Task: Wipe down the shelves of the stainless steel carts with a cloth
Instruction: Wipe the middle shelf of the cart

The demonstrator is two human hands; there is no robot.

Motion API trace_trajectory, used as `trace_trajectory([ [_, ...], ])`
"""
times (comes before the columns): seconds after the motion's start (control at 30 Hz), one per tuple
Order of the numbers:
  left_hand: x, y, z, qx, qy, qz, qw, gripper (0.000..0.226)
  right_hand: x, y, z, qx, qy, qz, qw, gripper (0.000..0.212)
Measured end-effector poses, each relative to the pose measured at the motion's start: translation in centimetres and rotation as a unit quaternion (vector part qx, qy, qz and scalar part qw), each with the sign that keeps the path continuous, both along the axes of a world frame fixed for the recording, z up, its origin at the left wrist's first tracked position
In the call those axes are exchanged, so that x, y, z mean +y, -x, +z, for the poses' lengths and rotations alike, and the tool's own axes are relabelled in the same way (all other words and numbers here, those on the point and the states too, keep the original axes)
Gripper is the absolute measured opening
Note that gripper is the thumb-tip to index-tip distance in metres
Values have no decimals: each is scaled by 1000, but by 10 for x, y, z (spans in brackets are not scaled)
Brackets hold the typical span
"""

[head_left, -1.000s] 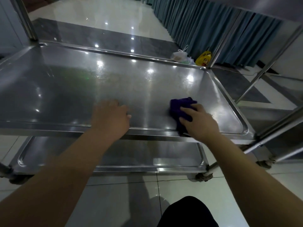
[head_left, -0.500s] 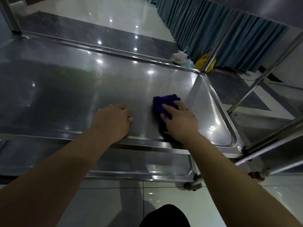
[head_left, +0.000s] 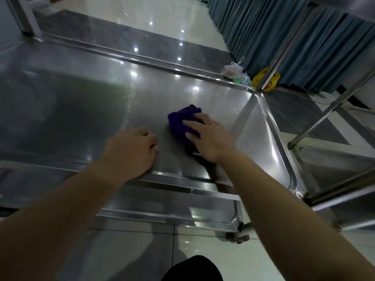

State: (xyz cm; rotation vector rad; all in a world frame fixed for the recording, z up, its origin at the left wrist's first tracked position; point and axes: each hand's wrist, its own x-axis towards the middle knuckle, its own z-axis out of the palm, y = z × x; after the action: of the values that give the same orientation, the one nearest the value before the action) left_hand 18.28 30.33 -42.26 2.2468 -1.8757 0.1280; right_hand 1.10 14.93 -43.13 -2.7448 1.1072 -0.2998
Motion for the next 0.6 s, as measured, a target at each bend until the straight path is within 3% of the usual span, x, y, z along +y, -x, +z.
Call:
trace_trajectory([
  [0.07,1,1,2,5,-10,4,1000,32,-18,30,4,-40,-41,13,998,39],
  [0.13,-1,5,5,1,-26,9,1000,32,-40,68,10,-41,-28,-149,988,39],
  [0.2,-5,8,10,7,-47,21,999,33,-46,91,17,-9,-3,-338,941,41],
  [0.23,-8,10,14,12,-64,29,997,33,-41,90,17,17,9,-378,926,41],
  [0.3,-16,14,21,6,-93,34,995,33,-23,75,14,43,17,-345,938,42],
  [0.47,-31,45,8,57,-87,-76,992,36,10,83,2,30,19,-81,996,42],
  [0.53,-32,53,-5,45,-93,-83,991,43,-12,107,9,30,2,-103,994,42],
  [0.6,-31,55,-10,34,-71,-79,994,45,-37,129,15,56,10,-233,971,43],
])
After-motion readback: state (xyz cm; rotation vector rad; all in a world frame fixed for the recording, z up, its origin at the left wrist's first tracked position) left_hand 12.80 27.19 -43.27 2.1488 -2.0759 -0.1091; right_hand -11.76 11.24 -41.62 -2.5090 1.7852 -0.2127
